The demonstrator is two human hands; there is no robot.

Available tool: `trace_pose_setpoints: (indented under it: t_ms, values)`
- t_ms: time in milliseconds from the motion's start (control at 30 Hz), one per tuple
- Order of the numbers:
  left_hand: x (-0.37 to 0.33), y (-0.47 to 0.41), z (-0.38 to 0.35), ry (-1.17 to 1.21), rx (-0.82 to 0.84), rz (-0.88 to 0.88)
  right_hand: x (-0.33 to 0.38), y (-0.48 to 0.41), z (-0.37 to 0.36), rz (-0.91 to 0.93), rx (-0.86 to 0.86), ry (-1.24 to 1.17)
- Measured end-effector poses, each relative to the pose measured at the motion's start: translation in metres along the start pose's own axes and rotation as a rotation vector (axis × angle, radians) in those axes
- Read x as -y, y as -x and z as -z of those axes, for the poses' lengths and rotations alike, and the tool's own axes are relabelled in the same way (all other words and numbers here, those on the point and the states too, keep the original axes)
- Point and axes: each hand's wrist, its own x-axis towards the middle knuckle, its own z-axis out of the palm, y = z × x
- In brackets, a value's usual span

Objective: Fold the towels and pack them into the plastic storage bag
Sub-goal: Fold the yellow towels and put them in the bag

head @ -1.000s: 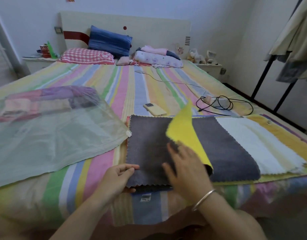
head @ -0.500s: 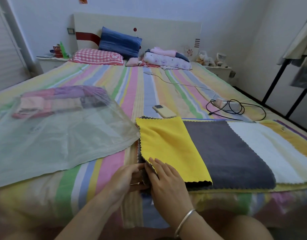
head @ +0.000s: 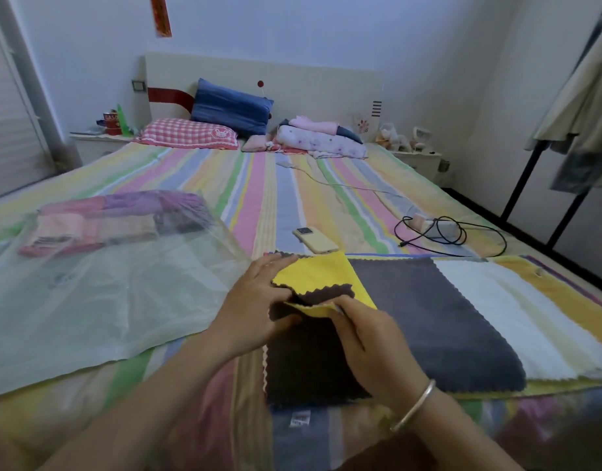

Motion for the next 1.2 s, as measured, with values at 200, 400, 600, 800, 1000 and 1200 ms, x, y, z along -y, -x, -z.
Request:
trace_pose_setpoints:
  t_ms: [200,400,600,800,1000,1200]
  values:
    - [0.004,-0.049,-0.001,0.127,0.191,0.048,0.01,-0.042,0.092,-0.081,-0.115,-0.178]
    - [-0.02,-0.032,0.025,0.396,0.176,0.207,0.007,-0.064,0.157,-0.15,-0.176,-0.236]
    - [-0.037,-0.006,0.072,0.702,0.103,0.279,-0.006,-0.042,0.189,-0.463,-0.303,-0.439]
    - [-0.049,-0.006,0.108,0.806,-0.079,0.337,-0.029,-0.024,0.187,-0.669,-0.279,-0.546]
    - [-0.041,-0.027,0.097,0.83,-0.003,0.363,-0.072,-0.023,0.178,-0.807,-0.3,-0.605]
    - [0.023,-0.086,0.002,0.588,0.173,0.478,-0.149,-0.057,0.124,-0.962,-0.178,-0.506]
